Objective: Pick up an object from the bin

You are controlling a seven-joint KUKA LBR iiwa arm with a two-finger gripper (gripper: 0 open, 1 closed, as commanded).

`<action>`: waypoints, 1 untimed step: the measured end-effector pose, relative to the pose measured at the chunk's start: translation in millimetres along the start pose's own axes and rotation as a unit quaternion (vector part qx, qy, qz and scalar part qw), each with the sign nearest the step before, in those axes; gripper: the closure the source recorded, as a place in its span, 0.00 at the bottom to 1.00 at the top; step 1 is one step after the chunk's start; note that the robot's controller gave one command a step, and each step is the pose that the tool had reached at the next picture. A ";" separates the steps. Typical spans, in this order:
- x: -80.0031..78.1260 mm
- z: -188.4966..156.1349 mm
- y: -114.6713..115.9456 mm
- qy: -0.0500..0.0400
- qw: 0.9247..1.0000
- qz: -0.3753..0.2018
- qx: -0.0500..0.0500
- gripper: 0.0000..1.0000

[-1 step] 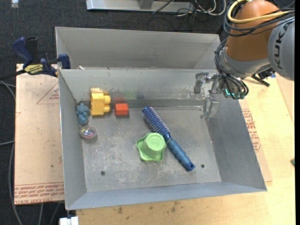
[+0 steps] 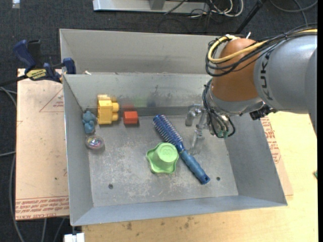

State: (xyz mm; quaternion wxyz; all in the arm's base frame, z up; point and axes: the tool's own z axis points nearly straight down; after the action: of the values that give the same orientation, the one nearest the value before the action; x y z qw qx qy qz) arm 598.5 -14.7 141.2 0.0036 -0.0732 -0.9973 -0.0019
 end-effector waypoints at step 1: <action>73.9 72.4 30.1 -0.004 0.996 -0.089 0.001 0.00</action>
Offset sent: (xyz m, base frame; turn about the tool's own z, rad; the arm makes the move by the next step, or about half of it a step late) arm -0.0693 0.0395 -0.0712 -0.1781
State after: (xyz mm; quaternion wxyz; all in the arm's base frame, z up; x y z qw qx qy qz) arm 529.3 26.2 69.4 -0.0003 0.0155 -0.9999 -0.0008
